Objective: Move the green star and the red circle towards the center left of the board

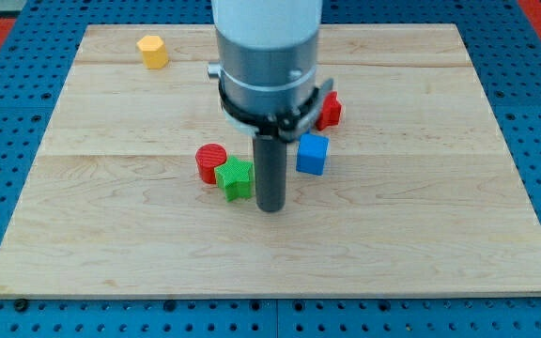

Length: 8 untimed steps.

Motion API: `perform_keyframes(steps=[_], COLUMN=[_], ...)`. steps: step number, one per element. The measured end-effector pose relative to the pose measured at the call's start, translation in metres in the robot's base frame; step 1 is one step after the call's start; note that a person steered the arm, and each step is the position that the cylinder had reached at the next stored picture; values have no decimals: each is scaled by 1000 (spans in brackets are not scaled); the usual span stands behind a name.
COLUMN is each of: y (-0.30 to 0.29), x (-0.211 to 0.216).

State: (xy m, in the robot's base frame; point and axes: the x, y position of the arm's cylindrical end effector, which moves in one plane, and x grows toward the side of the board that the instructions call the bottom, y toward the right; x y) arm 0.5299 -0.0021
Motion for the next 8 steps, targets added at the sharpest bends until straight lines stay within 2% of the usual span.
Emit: perform_keyframes(steps=[1,2,3,4,6,7,8], y=[-36,-74,-77,-73,-34,-12,-38], x=[-7,-51,-78,-87,-63,-69,-112])
